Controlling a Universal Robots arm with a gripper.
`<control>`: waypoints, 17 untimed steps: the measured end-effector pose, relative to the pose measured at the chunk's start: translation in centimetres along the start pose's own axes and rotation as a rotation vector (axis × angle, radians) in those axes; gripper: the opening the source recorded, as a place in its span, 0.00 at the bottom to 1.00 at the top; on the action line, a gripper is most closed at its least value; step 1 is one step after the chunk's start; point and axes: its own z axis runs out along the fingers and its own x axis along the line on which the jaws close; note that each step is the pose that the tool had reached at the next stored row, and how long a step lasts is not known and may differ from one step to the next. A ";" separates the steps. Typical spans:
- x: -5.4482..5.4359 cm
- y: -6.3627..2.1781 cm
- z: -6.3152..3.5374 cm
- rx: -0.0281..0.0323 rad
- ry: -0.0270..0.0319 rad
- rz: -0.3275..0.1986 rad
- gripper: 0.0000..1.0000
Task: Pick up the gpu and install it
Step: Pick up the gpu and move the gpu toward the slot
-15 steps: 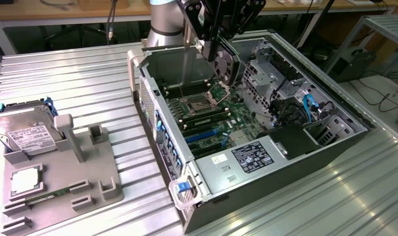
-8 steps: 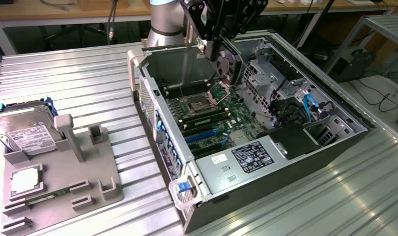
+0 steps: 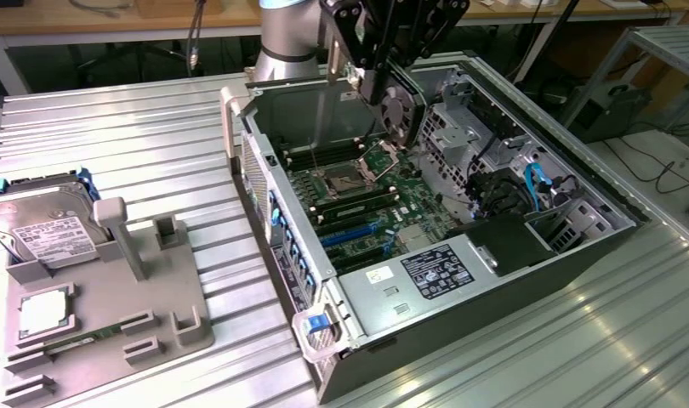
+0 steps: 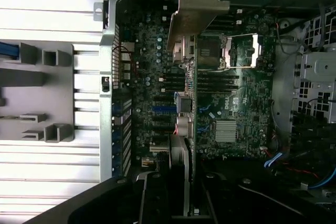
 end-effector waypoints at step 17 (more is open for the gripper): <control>-2.2 -0.07 0.05 0.0001 0.0001 0.000 0.28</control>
